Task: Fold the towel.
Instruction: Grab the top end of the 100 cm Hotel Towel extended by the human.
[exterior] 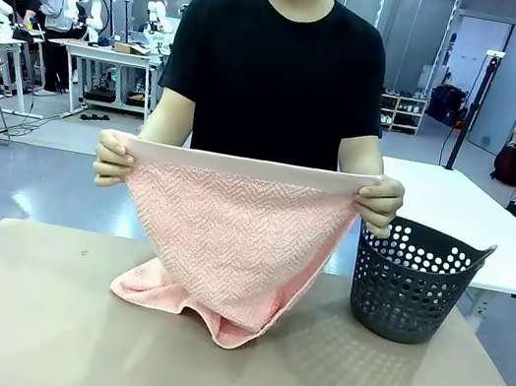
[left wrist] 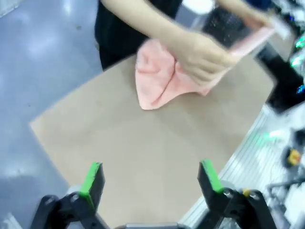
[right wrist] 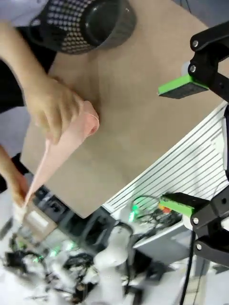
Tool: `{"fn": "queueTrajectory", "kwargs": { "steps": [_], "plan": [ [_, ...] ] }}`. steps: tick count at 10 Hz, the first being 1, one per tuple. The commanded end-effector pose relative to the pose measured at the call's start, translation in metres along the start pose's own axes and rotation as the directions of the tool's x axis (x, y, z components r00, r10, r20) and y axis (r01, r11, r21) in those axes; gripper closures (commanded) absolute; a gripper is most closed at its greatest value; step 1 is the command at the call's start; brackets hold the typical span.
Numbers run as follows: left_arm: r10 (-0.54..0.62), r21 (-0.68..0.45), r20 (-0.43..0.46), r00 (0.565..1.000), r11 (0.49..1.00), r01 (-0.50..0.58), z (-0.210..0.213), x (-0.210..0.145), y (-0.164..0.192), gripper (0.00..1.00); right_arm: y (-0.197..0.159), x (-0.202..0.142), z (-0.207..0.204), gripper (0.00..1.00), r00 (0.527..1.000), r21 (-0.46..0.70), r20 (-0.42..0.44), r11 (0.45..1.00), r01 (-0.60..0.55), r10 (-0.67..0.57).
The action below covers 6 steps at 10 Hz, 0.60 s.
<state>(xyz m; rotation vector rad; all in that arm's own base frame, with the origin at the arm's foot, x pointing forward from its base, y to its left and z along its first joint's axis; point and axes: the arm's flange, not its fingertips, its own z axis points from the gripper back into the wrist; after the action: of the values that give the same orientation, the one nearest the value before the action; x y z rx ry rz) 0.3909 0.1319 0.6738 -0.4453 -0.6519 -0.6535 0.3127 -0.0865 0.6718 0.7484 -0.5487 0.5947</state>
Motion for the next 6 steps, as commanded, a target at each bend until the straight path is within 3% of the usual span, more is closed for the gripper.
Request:
{"fn": "queueTrajectory", "kwargs": {
  "steps": [1, 3, 6],
  "plan": [
    [-0.276, -0.025, -0.073, 0.958, 0.961, 0.275, 0.008, 0.047, -0.001, 0.00, 0.015, 0.038, -0.012, 0.00, 0.970, -0.023, -0.129, 0.977, -0.213, 0.209],
    [-0.421, -0.082, -0.132, 0.898, 0.907, 0.413, -0.008, 0.090, -0.038, 0.00, 0.056, 0.074, -0.041, 0.00, 0.906, -0.008, -0.265, 0.938, -0.345, 0.331],
    [-0.441, -0.169, -0.165, 0.882, 0.894, 0.415, -0.020, 0.109, -0.091, 0.00, 0.079, 0.095, -0.060, 0.00, 0.857, -0.081, -0.343, 0.897, -0.436, 0.385]
  ]
}}
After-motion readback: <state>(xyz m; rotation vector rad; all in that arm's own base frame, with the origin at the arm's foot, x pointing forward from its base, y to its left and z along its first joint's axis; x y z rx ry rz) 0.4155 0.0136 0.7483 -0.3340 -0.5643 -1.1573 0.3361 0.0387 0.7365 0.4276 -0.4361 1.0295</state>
